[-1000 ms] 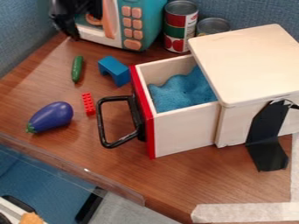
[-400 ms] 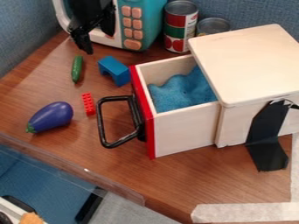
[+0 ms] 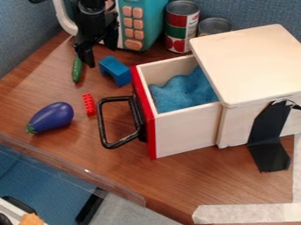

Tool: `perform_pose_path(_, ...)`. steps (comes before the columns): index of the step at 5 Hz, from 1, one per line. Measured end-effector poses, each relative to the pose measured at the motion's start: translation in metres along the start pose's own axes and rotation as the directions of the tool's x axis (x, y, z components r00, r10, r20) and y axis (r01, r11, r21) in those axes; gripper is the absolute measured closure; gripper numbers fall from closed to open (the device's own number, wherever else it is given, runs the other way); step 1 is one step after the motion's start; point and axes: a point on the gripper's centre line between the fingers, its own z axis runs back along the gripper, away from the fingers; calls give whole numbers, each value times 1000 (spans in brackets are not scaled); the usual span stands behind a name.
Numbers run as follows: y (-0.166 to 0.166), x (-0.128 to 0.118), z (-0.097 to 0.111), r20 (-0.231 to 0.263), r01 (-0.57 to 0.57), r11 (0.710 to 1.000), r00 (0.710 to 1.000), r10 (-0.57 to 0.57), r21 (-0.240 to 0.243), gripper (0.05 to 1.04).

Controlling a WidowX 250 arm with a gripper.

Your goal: Put the blue object in the drawer

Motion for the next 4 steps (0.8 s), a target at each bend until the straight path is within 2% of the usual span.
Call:
perform_pose_path(2, -1, -2, -9, 19, -50, 999, 999, 50, -8, 83)
perform_pose_path(3, 3, -1, -16, 56, -164, 986, 985, 166, -39, 83)
perform_pose_path(4, 2, 2, -18, 80, -228, 971, 969, 233, -66, 83)
